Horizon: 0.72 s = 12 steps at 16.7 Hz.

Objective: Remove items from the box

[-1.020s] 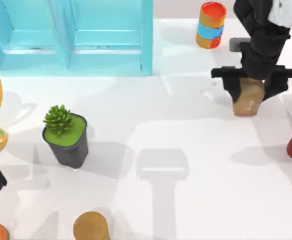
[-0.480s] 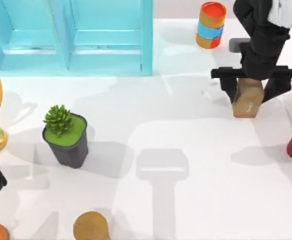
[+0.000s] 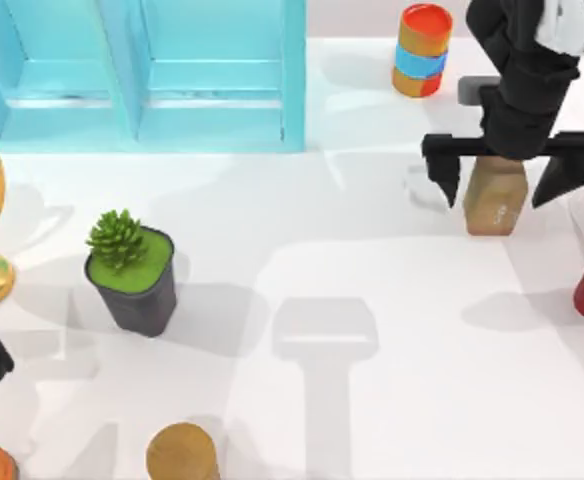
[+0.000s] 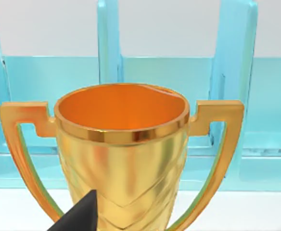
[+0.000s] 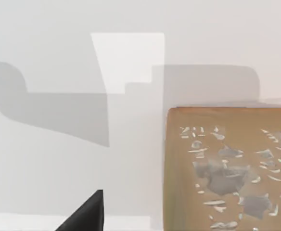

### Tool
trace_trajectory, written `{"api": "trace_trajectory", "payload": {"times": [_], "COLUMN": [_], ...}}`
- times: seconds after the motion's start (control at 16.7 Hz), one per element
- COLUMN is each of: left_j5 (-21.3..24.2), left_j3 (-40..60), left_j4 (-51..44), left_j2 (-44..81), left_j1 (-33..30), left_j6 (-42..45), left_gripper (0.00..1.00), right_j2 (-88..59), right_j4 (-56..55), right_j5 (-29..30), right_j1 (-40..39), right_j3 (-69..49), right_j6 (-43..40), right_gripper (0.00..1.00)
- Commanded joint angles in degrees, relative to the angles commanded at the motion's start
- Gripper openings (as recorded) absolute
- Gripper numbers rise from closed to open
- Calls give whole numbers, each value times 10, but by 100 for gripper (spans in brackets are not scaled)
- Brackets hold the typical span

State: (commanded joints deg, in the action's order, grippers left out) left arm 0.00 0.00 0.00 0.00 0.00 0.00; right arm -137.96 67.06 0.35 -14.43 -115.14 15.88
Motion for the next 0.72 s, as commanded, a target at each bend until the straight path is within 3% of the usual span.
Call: {"api": "trace_trajectory", "payload": {"times": [0.3,0.72], "left_j5": [0,0], "left_j3": [0,0], "left_j4": [0,0], "left_j2": [0,0], "left_j1": [0,0], "left_j6": [0,0], "left_gripper": [100,100], "right_j2": [0,-1], "right_j4": [22,167], "right_j5": [1,0], "right_j1": [5,2], "right_j3": [-23,-167], "right_j6": [4,0], "right_gripper": [100,100]}}
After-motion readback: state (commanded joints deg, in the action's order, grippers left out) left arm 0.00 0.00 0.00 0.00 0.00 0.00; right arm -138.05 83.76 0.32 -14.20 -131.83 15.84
